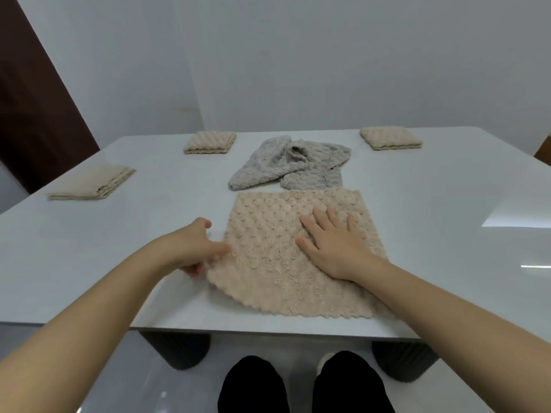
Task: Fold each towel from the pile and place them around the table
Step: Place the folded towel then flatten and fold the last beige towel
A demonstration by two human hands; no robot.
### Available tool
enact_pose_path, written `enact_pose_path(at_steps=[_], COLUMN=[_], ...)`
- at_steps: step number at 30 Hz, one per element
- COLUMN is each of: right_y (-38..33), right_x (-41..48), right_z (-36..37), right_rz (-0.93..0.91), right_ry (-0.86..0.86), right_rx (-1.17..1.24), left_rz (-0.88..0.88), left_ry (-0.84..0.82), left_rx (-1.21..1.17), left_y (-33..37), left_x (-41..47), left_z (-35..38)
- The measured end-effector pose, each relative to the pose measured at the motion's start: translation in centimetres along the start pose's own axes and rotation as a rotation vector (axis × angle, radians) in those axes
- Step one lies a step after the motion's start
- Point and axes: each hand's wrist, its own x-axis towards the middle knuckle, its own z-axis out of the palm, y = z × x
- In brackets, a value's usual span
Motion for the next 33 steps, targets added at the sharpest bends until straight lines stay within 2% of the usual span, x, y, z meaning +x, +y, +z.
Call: enact_pose_path(at_steps=[2,4,6,9,12,17,21,23,26,29,33], right_y=[-0.1,-0.3,-0.5,-0.6,-0.5,-0.3,-0.2,0.5,1.7,3.5,5.9], right_x=[-0.7,-1.4,-1.9,-2.4,-2.3,-1.7,0.1,2.3,5.8,8.1,9.8], right_z=[0.0,0.1,0.2,0.3,0.2,-0.2,-1.5,-2.1,-2.6,-2.5,-3.0], right_rz=[-0.017,-0.030,-0.031,-0.008,0.036,0.081,0.120,0.153,0.175,0.205,0.217], right_ry=[-0.007,-0.012,-0.011,-0.012,-0.012,-0.038,0.128,0.152,0.097,0.008,0.009], right_rx=[-0.009,-0.022,-0.027,-0.018,0.001,0.000,0.048,0.035,0.014,-0.035,-0.027], left_rz=[0.070,0.227,0.391,0.529,0.479,0.434,0.421,0.425,0.452,0.412,0.392], left_ry=[0.166,0.305,0.334,0.253,0.153,0.185,0.195,0.229,0.270,0.200,0.211], left_rx=[0.093,0.139,0.169,0.334,0.493,0.553,0.563,0.552,0.561,0.574,0.569], left_y=[0.7,1.7,2.9,3.8,3.7,3.8,3.8,4.3,5.1,5.2,5.5], left_x=[0.0,0.2,0.4,1.6,3.4,4.2,4.1,4.5,5.7,6.7,7.5], left_z=[0.5,1.8,3.7,6.7,8.5,9.1,9.4,9.0,8.5,8.7,9.1])
